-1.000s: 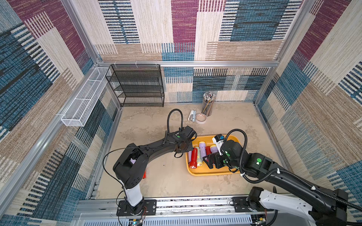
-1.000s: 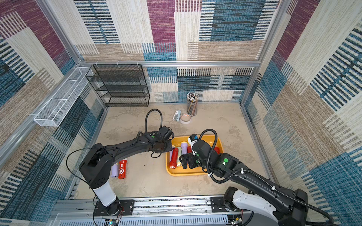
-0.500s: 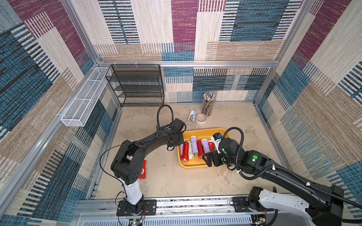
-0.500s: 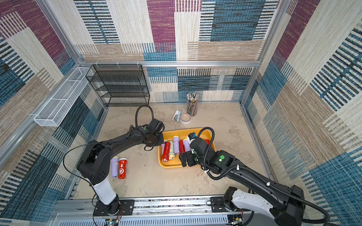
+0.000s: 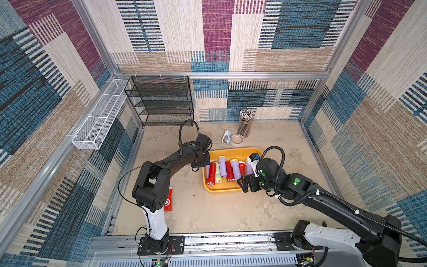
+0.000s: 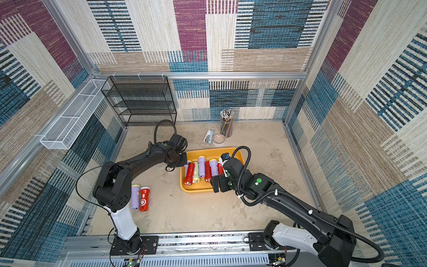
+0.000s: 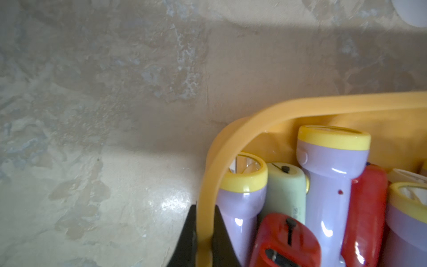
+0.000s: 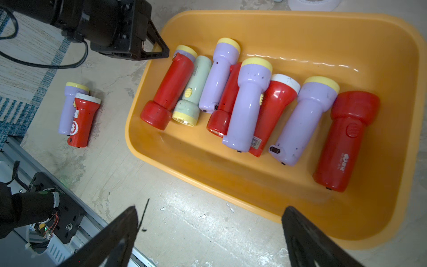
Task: Put the flashlights into the storage boxes
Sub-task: Move the storage box to the center of the board, then pick up the flashlight from the center of the board.
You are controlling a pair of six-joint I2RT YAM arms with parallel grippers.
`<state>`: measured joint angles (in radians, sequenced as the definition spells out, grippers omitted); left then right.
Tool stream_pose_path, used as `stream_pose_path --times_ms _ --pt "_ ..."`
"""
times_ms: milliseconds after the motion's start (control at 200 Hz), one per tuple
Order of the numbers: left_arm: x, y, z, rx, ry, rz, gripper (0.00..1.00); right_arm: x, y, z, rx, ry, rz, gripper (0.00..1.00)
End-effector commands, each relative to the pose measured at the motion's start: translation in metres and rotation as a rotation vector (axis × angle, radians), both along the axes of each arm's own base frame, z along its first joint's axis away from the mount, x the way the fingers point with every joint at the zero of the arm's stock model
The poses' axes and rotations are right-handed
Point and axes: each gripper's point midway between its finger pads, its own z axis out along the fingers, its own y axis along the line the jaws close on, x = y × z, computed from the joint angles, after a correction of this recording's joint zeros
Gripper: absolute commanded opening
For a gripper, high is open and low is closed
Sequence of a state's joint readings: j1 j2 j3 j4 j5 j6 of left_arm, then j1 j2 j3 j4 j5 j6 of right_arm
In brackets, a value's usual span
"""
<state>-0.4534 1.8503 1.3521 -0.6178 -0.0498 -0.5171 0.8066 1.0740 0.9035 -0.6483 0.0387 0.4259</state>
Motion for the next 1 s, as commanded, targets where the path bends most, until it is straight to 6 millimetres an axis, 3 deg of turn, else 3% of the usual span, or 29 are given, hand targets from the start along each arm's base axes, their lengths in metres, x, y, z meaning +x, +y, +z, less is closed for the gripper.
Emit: stream_pose_path --times_ms 0,105,200,311,461,581,696,841,992 --pt "-0.009 0.006 0.010 0.031 0.009 -0.044 0.19 0.005 0.008 0.010 0.036 -0.033 0.024 1.00" --pt "-0.020 0.009 0.024 0.008 -0.012 -0.038 0.37 0.006 0.007 0.012 0.036 -0.043 0.024 1.00" --pt "-0.035 0.014 0.040 -0.018 -0.041 -0.027 0.63 0.006 0.006 0.012 0.036 -0.048 0.028 1.00" --pt "-0.057 0.025 0.058 -0.043 -0.066 -0.001 0.71 0.004 0.007 0.010 0.052 -0.056 0.042 1.00" --pt "-0.098 0.062 0.077 0.004 -0.092 0.094 0.75 0.004 0.019 0.003 0.075 -0.043 0.090 1.00" --pt "-0.138 0.098 0.080 0.049 -0.115 0.198 0.78 0.010 0.033 0.002 0.080 -0.034 0.129 1.00" --pt "-0.176 0.123 0.071 0.033 -0.127 0.299 0.81 0.016 0.044 0.013 0.106 -0.056 0.154 1.00" --pt "-0.210 0.136 0.050 -0.004 -0.093 0.379 0.81 0.019 0.049 0.017 0.106 -0.073 0.170 1.00" --pt "-0.217 0.135 0.040 -0.010 -0.056 0.409 0.81 0.021 0.052 0.015 0.105 -0.070 0.180 1.00"
